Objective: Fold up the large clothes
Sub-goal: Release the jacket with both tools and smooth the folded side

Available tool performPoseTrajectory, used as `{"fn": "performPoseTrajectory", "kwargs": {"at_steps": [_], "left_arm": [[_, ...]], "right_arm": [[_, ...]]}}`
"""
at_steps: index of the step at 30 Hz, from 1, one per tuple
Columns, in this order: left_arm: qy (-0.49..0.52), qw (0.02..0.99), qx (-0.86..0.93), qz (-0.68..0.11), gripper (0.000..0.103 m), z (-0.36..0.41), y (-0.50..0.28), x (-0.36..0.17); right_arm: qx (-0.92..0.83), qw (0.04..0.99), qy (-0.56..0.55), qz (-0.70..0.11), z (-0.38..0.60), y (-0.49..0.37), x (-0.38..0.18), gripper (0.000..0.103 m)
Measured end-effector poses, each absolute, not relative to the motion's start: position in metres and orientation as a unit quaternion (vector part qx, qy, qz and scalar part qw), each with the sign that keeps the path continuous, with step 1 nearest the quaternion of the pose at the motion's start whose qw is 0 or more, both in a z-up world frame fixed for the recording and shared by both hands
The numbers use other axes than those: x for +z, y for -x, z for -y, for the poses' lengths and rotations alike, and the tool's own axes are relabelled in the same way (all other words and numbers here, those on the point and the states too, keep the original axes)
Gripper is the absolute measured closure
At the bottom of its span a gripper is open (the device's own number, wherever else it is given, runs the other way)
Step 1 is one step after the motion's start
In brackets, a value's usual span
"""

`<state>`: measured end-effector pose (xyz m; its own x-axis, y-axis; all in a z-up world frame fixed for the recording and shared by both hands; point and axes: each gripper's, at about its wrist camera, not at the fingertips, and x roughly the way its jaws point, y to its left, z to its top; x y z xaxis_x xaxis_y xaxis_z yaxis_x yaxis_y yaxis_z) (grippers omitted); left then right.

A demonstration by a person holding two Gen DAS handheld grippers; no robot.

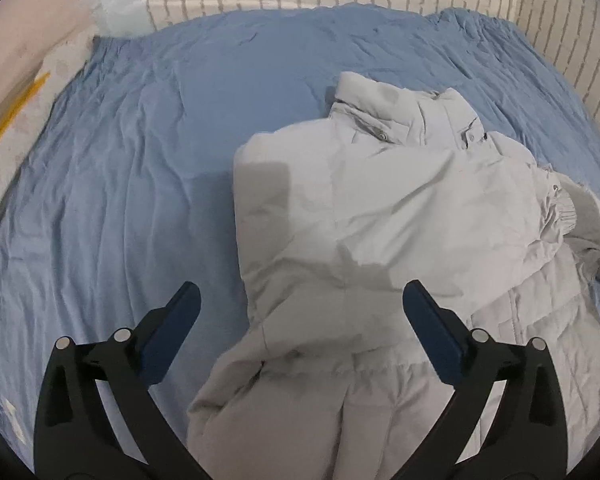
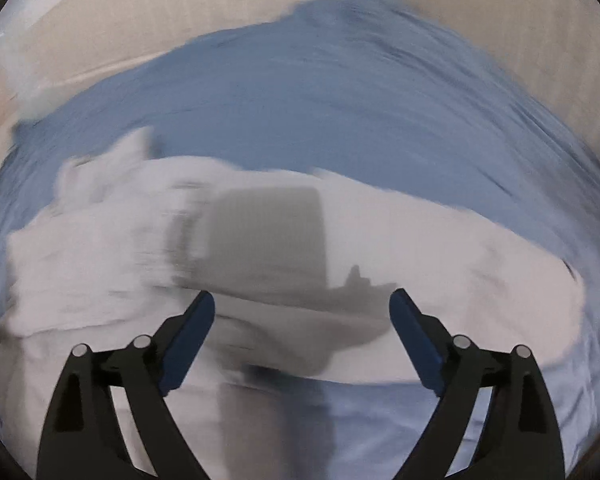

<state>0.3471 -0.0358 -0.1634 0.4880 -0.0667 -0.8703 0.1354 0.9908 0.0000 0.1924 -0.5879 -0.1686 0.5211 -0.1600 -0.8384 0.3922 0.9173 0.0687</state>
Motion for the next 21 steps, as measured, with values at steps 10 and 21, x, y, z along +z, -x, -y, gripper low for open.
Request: {"fn": "performPoseTrajectory", "kwargs": {"at_steps": [10,21], "left_arm": [[-0.057,0.859,-0.047,-0.506,0.003,0.040,-0.340,-0.178],[-0.067,0.865,-0.039,-0.496,0.003,0.042,-0.333,-0.167]], "right_arm": [[-0.328,0.801,-0.215,-0.453,0.741,-0.102,-0.203,0.014],[-0.346,0.772,-0.305,-0.437,0.788,-0.073,-0.251,0.014]]}}
